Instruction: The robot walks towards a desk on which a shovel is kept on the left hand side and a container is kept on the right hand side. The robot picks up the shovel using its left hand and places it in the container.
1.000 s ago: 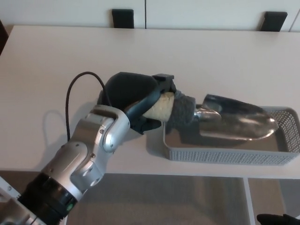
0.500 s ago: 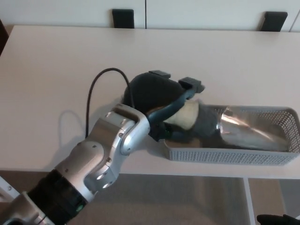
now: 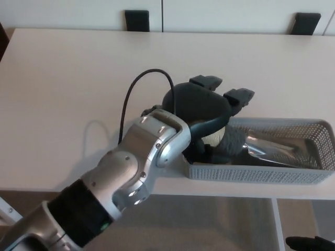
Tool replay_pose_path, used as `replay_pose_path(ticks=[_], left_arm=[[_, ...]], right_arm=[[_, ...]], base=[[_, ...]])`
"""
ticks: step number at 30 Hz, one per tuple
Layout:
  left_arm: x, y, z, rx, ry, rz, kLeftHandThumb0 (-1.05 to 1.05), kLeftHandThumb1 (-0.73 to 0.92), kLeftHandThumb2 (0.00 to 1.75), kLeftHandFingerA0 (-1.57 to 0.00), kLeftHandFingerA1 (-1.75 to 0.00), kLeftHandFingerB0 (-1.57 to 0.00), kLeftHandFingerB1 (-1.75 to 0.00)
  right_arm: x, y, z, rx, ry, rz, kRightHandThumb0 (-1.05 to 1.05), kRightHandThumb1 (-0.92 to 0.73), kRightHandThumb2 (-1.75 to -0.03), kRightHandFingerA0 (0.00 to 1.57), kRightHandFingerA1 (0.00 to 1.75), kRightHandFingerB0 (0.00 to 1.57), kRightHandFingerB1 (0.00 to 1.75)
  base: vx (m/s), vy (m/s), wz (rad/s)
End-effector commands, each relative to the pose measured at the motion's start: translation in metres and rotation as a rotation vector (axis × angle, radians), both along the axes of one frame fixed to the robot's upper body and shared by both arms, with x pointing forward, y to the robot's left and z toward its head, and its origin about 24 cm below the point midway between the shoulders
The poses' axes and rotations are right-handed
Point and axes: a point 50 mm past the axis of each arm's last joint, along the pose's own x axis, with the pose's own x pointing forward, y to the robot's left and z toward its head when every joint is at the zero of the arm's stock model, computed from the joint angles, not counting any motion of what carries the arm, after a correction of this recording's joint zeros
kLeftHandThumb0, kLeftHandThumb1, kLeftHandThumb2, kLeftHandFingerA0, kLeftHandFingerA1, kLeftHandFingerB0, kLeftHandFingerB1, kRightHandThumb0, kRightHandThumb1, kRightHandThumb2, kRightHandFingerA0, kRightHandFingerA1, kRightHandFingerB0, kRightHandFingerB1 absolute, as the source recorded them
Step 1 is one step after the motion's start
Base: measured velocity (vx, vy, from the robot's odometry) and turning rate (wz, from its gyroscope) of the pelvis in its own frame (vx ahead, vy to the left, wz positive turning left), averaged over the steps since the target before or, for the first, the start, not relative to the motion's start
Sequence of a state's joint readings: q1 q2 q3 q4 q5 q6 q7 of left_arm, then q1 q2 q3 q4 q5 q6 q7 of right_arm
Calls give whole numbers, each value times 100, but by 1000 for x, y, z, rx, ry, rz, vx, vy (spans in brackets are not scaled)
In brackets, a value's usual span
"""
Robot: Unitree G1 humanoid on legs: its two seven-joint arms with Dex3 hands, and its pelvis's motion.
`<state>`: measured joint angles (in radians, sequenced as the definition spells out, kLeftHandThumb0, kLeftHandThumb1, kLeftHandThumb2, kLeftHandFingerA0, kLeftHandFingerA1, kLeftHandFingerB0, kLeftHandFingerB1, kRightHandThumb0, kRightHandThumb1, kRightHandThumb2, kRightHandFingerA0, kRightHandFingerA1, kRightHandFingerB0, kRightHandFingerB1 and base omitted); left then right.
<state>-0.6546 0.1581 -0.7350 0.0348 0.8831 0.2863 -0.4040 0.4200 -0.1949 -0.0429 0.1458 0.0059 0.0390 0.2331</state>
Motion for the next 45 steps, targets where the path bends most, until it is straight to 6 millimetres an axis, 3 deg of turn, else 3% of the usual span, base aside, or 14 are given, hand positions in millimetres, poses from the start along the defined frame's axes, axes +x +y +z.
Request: replay_pose_path(ticks=[1,8,12,15,16,26,28,31,32,35,36,38,39,45], left_arm=[[-16,24,57,-149,11,-14,-105,70,110,0,0,0,-1],[-74,77,148,-459,-208,-197,-98,64,103,0,0,0,-3],[-110,109,158,-561,-170,-276,-91,56,93,0,0,-3,-10],[-126,130,152,-626,-45,-305,-76,47,86,0,-8,-5,-21],[-132,141,144,-676,43,-310,-72,55,57,0,-24,-9,-28],[-196,239,68,-1077,692,-257,-84,49,90,-6,-27,-13,-36],[-218,265,59,-1126,757,-225,-95,66,61,-14,-30,-24,-30],[-226,273,58,-1117,814,-205,-100,68,62,-14,-33,-25,-31],[-238,284,54,-1131,911,-167,-101,59,100,-16,-45,-20,-40],[-242,294,53,-1129,965,-147,-102,83,66,-17,-34,-25,-29],[-241,296,52,-1170,1015,-162,-100,61,102,-14,-45,-19,-40],[-242,305,45,-1345,1152,-168,-93,60,59,-26,-38,-37,-31],[-242,307,40,-1397,1213,-159,-95,48,93,-26,-43,-32,-43],[-237,311,22,-1279,1241,-78,-91,69,62,-27,-34,-33,-31]], right_arm=[[-3,-6,1,-23,2,20,-28,-59,-57,59,53,51,46],[-5,-6,-4,-45,12,29,-34,-61,-58,59,54,51,47],[-14,-11,-10,-40,29,-1,-38,-60,-58,61,57,51,48],[-19,-12,-13,-20,41,-28,-38,-60,-58,60,59,52,49],[-21,-14,-13,-30,47,-27,-39,-62,-57,59,56,51,47],[-32,-14,-21,5,65,-67,-51,-62,-58,54,51,47,43],[-34,-15,-23,2,78,-75,-51,-62,-58,54,50,45,42],[-34,-16,-24,2,79,-87,-51,-62,-58,54,51,45,42],[-33,-17,-25,-1,79,-99,-50,-62,-58,53,50,44,42],[-29,-19,-26,0,83,-117,-50,-62,-57,52,49,44,42],[-29,-19,-27,3,87,-122,-49,-61,-57,53,49,44,42],[-30,-19,-28,-2,93,-126,-48,-61,-58,53,51,46,43],[-32,-20,-29,2,97,-132,-48,-61,-58,52,52,46,43],[-33,-22,-30,-8,98,-133,-46,-63,-58,52,51,46,43]], base=[[0,0,0],[0,0,0],[0,0,0],[0,0,0],[0,0,0],[0,0,0],[0,0,0],[0,0,0],[0,0,0],[0,0,0],[0,0,0],[0,0,0],[0,0,0],[0,0,0]])
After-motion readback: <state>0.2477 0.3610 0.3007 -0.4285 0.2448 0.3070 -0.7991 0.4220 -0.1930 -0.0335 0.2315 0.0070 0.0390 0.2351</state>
